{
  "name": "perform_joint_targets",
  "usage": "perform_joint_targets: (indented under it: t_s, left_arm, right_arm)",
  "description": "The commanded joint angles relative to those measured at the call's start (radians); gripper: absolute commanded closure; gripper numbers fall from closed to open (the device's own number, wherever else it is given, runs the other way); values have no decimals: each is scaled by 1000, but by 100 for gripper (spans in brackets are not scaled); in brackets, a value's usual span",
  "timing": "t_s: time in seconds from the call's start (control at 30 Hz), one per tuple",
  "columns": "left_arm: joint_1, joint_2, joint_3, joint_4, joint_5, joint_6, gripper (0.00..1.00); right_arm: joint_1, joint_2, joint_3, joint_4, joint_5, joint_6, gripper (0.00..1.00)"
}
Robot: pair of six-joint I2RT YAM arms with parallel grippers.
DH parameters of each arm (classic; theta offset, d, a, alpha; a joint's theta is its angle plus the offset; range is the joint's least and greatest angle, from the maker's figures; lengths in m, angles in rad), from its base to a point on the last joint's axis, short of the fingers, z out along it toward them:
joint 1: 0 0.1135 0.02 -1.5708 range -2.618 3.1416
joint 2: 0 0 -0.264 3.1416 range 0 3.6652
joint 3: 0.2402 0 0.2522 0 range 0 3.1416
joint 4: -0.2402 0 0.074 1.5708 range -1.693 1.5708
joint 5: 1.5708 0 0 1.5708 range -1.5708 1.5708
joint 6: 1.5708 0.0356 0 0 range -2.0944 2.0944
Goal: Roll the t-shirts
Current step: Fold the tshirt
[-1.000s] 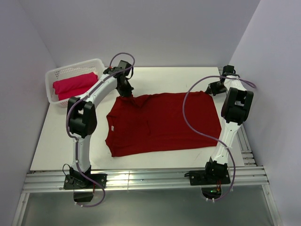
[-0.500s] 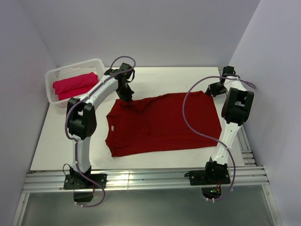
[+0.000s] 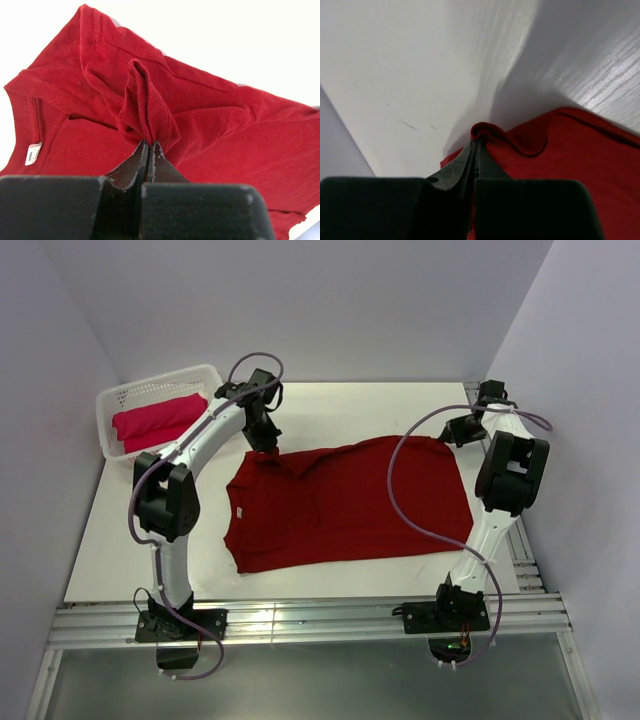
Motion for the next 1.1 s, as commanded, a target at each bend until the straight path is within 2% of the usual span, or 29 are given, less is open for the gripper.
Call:
perform_joint_targets:
  t_s: [0.0,1.07]
  left_arm:
    - [-3,-69,18,-22,-29,-5,100]
    - [-49,-221,-159,-27,-35,-57,100]
  right_arm:
    - [-21,-82,-12,38,-17,-22,100]
    - [-90,-287,-242,42,-22,-81,100]
